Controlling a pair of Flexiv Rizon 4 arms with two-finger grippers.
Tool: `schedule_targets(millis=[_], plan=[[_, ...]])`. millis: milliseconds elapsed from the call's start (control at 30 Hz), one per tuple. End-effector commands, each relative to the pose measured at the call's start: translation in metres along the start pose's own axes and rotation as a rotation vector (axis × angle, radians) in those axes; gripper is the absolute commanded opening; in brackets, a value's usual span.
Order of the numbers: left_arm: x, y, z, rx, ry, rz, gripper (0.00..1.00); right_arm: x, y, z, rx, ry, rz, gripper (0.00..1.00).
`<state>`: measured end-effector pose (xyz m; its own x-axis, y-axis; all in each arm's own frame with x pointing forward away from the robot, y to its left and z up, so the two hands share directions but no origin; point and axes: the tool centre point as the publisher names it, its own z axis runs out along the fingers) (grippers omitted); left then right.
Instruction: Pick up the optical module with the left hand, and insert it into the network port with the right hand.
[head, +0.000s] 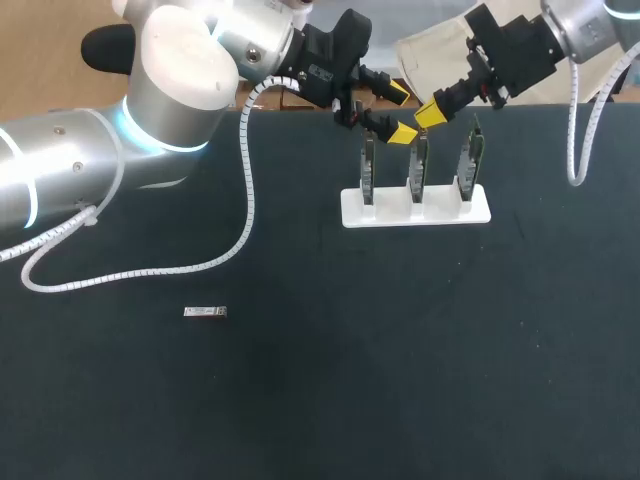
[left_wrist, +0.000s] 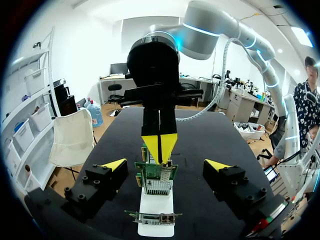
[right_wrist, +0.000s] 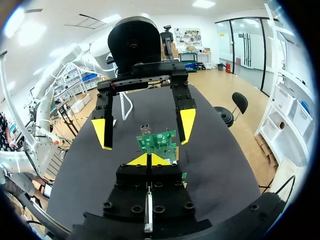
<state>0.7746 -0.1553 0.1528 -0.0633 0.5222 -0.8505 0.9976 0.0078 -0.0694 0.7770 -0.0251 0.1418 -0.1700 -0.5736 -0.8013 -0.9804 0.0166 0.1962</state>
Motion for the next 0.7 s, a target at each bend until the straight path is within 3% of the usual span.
schedule_targets(millis=[33,367,700], plan=[[0.0,0.0,0.0,-0.001,0.0,0.001,1.0,0.001,0.002,-0.001,0.005,-0.02,-0.007,0.0],[0.0,0.0,0.0,-0.001,0.0,0.001,1.0,-0.022,0.002,-0.038,-0.003,-0.093,-0.032,0.0],[0.0,0.0,0.0,-0.001,0.0,0.001,1.0,-0.006,-0.002,-0.09,0.006,-0.091,-0.037,0.0]])
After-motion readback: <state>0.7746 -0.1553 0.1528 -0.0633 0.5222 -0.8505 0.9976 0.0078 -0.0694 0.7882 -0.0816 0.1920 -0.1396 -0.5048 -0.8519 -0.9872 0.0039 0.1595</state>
